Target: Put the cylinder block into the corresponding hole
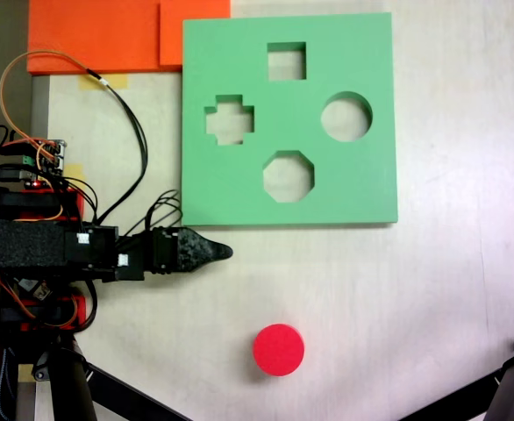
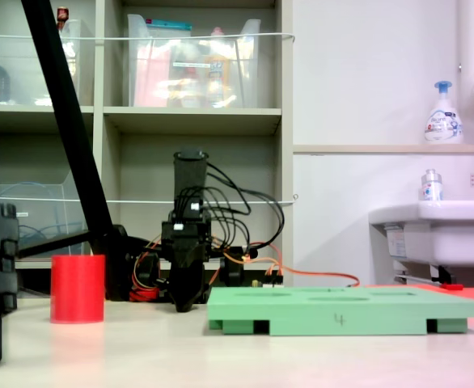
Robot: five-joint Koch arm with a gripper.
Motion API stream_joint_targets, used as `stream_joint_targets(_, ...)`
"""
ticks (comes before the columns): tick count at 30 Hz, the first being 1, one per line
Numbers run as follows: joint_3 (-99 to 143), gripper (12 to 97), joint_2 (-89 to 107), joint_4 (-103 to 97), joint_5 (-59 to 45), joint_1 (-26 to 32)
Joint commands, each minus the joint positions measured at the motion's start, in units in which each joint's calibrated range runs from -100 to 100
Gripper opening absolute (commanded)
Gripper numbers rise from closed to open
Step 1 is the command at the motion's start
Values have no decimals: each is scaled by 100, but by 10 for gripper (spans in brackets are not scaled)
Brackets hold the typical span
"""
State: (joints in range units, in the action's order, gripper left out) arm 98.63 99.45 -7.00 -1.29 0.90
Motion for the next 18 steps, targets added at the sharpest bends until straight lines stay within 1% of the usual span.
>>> stream_joint_targets(1,137,509,55,551,20,-39)
stream_joint_targets(15,137,509,55,551,20,-39)
stream_joint_targets(16,137,472,55,560,20,-29)
stream_joint_targets(18,137,483,55,541,20,-10)
